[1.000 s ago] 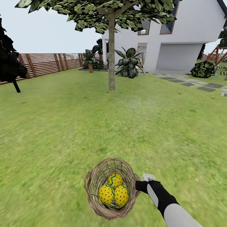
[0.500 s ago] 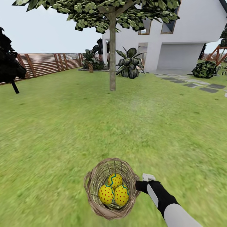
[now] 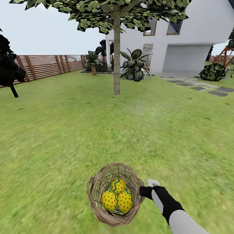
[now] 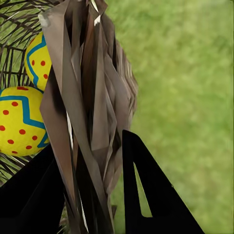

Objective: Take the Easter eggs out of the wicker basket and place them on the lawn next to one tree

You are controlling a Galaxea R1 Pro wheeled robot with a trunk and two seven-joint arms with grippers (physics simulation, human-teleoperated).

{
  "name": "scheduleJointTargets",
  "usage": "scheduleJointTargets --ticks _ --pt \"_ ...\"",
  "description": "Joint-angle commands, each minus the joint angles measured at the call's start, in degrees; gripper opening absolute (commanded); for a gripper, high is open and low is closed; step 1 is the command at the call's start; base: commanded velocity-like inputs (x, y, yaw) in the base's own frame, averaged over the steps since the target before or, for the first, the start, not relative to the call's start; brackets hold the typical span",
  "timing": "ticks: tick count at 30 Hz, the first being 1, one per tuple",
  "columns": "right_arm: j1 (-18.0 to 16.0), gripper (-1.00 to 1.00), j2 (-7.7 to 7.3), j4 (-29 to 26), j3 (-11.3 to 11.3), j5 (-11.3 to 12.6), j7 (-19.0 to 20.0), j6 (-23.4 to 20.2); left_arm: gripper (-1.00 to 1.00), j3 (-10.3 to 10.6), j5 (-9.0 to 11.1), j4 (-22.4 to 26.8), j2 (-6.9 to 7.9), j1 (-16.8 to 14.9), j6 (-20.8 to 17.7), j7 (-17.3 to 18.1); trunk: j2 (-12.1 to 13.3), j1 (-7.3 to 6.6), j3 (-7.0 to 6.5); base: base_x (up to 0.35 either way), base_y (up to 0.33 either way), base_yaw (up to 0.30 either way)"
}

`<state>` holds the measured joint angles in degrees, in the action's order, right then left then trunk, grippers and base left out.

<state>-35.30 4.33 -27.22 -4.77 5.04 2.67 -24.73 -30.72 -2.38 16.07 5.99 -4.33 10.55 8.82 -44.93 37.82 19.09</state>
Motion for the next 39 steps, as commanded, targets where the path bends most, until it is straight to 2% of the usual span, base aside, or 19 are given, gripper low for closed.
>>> scheduleJointTargets --ticks 1,6,13,39 --pt "0.0 -1.0 0.06 -0.2 -0.4 0.7 0.1 -0.3 1.0 -0.5 -0.3 -0.1 -0.01 -0.1 0.2 0.4 -0.1 0.04 0.07 0.318 0.102 0.0" --pt "0.0 -1.0 0.06 -0.2 -0.4 0.7 0.3 -0.4 1.0 -0.5 -0.3 -0.1 -0.01 -0.1 0.2 0.4 -0.1 0.04 0.07 0.318 0.102 0.0" --pt "0.0 -1.0 0.06 -0.4 -0.4 0.7 2.3 -0.7 1.0 -0.5 -0.3 -0.1 -0.01 -0.1 0.2 0.4 -0.1 0.04 0.07 0.318 0.102 0.0" --pt "0.0 -1.0 0.06 -0.4 -0.4 0.7 2.5 -0.7 1.0 -0.5 -0.3 -0.1 -0.01 -0.1 0.2 0.4 -0.1 0.04 0.07 0.318 0.102 0.0"
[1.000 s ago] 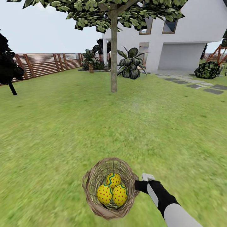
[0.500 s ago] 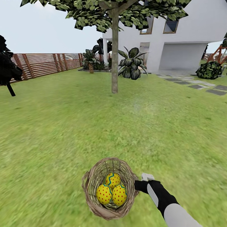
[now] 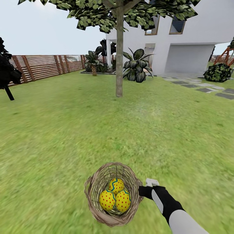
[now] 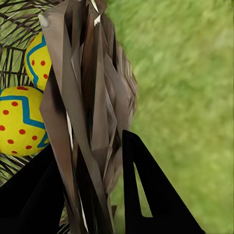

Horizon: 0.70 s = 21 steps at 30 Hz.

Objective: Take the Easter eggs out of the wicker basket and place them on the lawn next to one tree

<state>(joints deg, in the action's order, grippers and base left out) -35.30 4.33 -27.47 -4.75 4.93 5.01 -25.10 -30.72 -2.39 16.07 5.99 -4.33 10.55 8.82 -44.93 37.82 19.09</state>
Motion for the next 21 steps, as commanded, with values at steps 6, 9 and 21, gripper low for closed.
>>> scheduleJointTargets --ticks 6,9,21 --pt "0.0 -1.0 0.08 -0.1 -0.4 0.8 0.2 -0.3 1.0 -0.5 -0.3 -0.1 -0.02 -0.1 0.2 0.4 -0.1 0.04 0.07 0.318 0.102 0.0" --pt "0.0 -1.0 0.13 -0.1 -0.4 0.8 0.1 -0.3 1.0 -0.5 -0.3 -0.1 -0.01 -0.1 0.2 0.4 -0.1 0.04 0.07 0.318 0.102 0.0" --pt "0.0 -1.0 0.23 -0.1 -0.4 0.8 0.1 -0.3 1.0 -0.5 -0.3 -0.1 -0.01 -0.1 0.2 0.4 -0.1 0.04 0.07 0.318 0.102 0.0"
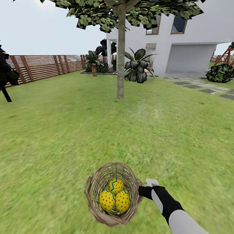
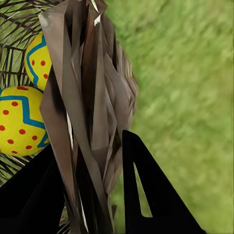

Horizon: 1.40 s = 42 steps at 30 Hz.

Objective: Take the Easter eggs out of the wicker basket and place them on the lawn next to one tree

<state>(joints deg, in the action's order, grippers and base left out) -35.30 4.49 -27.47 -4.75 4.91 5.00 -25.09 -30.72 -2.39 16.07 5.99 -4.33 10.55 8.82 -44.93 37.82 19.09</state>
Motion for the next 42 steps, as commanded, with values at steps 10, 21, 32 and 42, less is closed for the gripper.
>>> scheduleJointTargets --ticks 10,21,32,42 --pt "0.0 -1.0 0.17 -0.1 -0.4 0.8 0.1 -0.3 1.0 -0.5 -0.3 -0.1 -0.01 -0.1 0.2 0.4 -0.1 0.04 0.07 0.318 0.124 0.0" --pt "0.0 -1.0 0.4 -0.1 -0.4 0.8 0.1 -0.3 1.0 -0.5 -0.3 -0.1 -0.01 -0.1 0.2 0.4 -0.1 0.04 0.07 0.318 0.143 0.0" --pt "0.0 -1.0 0.43 -0.1 -0.4 0.8 0.1 -0.3 1.0 -0.5 -0.3 -0.1 -0.01 -0.1 0.2 0.4 -0.1 0.04 0.07 0.318 0.151 0.0" --pt "0.0 -1.0 0.48 -0.1 -0.4 0.8 0.1 -0.3 1.0 -0.5 -0.3 -0.1 -0.01 -0.1 0.2 0.4 -0.1 0.04 0.07 0.317 0.168 0.0"
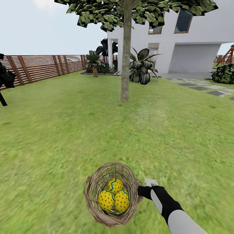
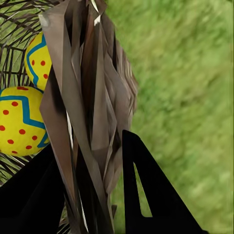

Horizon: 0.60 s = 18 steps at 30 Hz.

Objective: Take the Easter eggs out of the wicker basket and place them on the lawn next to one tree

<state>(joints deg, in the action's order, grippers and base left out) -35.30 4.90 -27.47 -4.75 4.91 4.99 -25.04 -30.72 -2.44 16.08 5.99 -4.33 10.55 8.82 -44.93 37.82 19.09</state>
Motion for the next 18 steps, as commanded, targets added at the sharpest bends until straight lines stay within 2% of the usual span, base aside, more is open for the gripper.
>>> scheduleJointTargets --ticks 1,18 --pt "0.0 -1.0 0.05 -0.1 -0.4 0.8 0.1 -0.4 1.0 -0.5 -0.2 -0.1 -0.01 -0.1 0.2 0.4 -0.1 0.04 0.07 0.314 0.181 0.0" --pt "0.0 -1.0 0.11 -0.1 -0.4 0.8 0.1 -0.4 1.0 -0.5 -0.2 -0.1 -0.01 -0.1 0.2 0.4 -0.1 0.04 0.07 0.313 0.183 0.0"
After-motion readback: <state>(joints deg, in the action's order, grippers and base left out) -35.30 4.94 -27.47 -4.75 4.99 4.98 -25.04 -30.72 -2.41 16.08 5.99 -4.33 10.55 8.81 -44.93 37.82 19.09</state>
